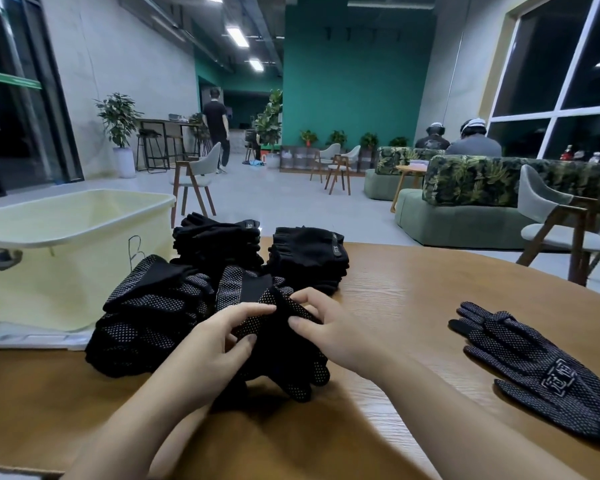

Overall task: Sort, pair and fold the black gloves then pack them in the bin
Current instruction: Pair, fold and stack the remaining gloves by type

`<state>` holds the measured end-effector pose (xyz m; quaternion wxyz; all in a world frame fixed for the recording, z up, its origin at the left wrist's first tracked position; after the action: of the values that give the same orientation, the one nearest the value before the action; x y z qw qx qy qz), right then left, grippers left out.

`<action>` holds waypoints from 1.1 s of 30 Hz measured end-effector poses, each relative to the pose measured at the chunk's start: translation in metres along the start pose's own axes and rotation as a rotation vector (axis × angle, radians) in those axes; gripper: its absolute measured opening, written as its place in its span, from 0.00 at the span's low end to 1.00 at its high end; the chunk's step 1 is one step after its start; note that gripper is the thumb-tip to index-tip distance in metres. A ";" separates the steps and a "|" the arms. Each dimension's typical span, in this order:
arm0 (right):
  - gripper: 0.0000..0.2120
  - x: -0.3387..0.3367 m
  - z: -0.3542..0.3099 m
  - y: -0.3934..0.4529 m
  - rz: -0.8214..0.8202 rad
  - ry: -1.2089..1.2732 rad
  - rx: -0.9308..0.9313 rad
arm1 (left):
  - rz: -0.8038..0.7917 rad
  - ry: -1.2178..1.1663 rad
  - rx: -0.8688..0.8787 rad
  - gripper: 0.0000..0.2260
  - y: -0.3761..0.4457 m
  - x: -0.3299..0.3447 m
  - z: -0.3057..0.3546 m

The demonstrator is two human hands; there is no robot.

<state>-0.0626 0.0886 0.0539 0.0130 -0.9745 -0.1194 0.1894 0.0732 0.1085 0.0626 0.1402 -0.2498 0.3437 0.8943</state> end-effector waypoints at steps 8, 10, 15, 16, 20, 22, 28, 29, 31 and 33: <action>0.06 -0.023 -0.035 0.012 0.190 0.013 -0.076 | 0.057 -0.045 -0.014 0.26 0.017 -0.025 -0.001; 0.08 -0.024 -0.044 0.017 0.192 0.082 -0.074 | 0.098 -0.059 -0.008 0.25 0.022 -0.039 0.000; 0.12 -0.008 -0.074 0.039 0.163 0.263 -0.046 | 0.296 -0.056 -0.027 0.27 0.030 -0.094 -0.009; 0.13 -0.002 -0.081 0.045 0.158 0.279 -0.043 | 0.316 -0.075 -0.061 0.26 0.030 -0.103 -0.016; 0.21 0.029 -0.096 0.080 0.129 0.300 0.042 | 0.408 -0.296 -0.222 0.19 0.031 -0.131 -0.045; 0.25 0.045 -0.098 0.095 0.095 0.321 0.095 | 0.455 -0.365 -0.292 0.17 0.028 -0.144 -0.055; 0.23 0.078 -0.092 0.098 0.025 0.171 0.178 | 0.403 0.129 -0.399 0.15 0.015 -0.168 -0.080; 0.21 0.079 -0.091 0.095 0.040 0.108 0.167 | 0.378 0.252 -0.391 0.14 0.014 -0.171 -0.078; 0.21 0.080 -0.088 0.091 0.076 0.003 0.149 | 0.319 0.462 -0.377 0.11 0.012 -0.172 -0.072; 0.20 0.082 -0.086 0.091 0.079 -0.056 0.144 | 0.252 0.606 -0.326 0.09 0.014 -0.167 -0.059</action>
<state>0.0637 0.0215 0.0977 0.0721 -0.9694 -0.0673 0.2248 0.2281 0.0446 0.1231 -0.1208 -0.4780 0.2509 0.8330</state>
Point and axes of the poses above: each hand's wrist, its own y-axis towards the middle knuckle, its own x-axis out of the palm, z = x × y, the point moved 9 cm from there along y, towards the middle knuckle, and after that the axes turned 15 degrees about x, right-handed, at the moved point
